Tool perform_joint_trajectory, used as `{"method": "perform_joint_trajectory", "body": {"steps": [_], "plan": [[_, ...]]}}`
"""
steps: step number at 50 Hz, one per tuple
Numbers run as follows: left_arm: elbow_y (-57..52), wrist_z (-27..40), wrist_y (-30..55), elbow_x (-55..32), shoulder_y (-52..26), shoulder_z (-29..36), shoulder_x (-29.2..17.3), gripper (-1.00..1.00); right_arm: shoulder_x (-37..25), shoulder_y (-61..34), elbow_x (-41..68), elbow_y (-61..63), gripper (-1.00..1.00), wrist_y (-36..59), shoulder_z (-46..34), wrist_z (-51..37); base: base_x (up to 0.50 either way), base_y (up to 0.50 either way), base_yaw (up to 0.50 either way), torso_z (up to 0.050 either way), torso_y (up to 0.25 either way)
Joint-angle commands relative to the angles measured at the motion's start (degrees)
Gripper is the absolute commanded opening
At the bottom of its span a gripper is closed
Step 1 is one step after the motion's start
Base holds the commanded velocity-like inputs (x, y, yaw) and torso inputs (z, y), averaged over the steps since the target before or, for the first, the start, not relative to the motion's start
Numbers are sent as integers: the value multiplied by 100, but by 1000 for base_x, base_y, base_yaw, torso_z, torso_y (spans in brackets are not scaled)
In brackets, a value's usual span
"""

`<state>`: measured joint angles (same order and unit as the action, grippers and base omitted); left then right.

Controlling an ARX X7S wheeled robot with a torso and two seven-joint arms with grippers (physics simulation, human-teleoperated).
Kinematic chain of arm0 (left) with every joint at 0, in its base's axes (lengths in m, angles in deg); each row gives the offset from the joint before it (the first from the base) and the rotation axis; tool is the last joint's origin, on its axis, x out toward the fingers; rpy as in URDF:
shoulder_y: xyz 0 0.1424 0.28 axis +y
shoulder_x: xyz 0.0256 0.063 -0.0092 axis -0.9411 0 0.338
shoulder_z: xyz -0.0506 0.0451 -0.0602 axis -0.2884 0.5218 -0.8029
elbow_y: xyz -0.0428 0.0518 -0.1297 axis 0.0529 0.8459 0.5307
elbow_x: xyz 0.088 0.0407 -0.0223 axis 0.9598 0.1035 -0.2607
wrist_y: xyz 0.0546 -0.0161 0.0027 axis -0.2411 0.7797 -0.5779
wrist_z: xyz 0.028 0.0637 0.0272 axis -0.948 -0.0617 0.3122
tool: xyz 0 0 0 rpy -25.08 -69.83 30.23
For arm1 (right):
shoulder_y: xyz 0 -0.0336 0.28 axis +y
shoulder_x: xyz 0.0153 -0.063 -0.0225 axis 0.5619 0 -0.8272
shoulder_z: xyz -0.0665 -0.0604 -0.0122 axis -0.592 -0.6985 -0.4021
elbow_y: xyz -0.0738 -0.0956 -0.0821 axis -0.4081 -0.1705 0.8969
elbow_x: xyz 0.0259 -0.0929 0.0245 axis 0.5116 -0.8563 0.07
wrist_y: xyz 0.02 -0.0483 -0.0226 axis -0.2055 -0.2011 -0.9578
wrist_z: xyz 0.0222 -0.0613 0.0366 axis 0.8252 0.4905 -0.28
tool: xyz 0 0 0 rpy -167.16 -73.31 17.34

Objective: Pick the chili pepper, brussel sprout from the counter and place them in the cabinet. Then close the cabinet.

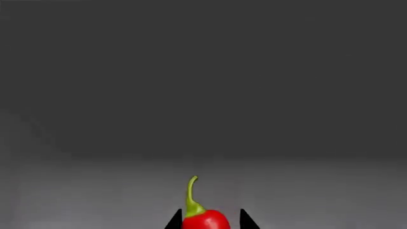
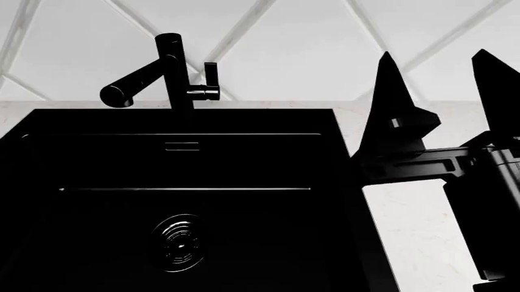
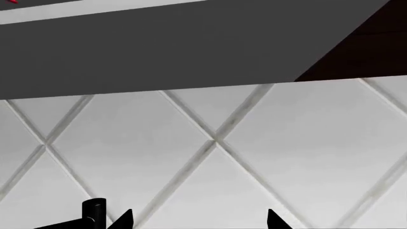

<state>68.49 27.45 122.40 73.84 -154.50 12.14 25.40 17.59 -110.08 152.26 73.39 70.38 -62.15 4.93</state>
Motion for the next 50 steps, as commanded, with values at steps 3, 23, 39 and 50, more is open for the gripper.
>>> {"method": "perform_joint_trajectory", "body": {"steps": [3, 23, 39, 50], "plan": [[573, -42, 33, 362, -26, -259, 128, -100, -62, 47, 84, 26, 100, -55, 71, -22, 0, 0, 0, 0, 0], [333, -224, 508, 613, -26, -164, 272, 100, -236, 70, 476, 112, 100, -219, 215, -262, 0, 0, 0, 0, 0], [-175, -849, 373, 386, -26, -343, 338, 100, 15, 90, 191, 44, 100, 27, 238, -72, 0, 0, 0, 0, 0], [-661, -1475, 734, 69, -26, -395, 345, 100, 176, 163, 45, 39, 100, 191, 347, 78, 0, 0, 0, 0, 0]]}}
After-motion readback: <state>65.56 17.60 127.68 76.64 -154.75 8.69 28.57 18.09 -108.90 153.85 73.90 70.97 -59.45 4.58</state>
